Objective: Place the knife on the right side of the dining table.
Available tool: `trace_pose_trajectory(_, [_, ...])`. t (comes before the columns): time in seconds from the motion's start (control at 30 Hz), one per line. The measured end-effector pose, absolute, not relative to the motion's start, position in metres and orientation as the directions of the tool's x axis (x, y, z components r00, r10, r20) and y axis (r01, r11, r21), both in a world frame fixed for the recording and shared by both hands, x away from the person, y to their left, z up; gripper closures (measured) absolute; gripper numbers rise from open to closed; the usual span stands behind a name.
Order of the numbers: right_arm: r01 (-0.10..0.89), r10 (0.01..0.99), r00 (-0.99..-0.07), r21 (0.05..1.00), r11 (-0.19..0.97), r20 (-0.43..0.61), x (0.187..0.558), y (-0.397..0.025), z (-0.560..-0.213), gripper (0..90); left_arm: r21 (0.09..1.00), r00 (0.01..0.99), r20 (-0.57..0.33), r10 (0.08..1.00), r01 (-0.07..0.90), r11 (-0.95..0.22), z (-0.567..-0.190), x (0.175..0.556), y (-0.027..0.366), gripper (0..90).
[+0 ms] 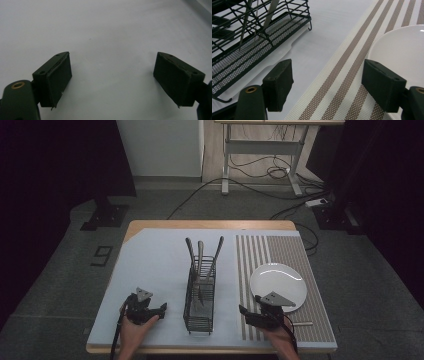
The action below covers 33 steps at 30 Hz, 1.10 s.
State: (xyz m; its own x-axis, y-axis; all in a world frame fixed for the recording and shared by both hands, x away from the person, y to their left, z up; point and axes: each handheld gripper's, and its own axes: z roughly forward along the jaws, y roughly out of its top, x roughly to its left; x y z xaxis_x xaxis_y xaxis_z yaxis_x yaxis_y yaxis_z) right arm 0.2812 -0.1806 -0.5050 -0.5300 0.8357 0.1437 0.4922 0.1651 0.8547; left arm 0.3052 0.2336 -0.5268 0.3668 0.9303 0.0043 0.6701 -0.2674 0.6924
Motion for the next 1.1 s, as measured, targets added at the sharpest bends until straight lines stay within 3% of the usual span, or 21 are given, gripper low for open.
trace_pose_trajectory(0.7, [0.485, 0.829, -0.521, 0.87, 0.09, 0.204, 0.296, -0.193, -0.488, 27.4, 0.69, 0.367, 0.002, 0.93, 0.673, -0.267, -0.527, 0.306, 0.234, 14.3])
trace_pose_trajectory(1.1, [0.446, 0.802, -0.562, 0.891, 0.087, 0.203, 0.32, -0.17, -0.459, 32.5, 0.691, 0.367, 0.007, 0.93, 0.671, -0.27, -0.527, 0.306, 0.233, 14.3])
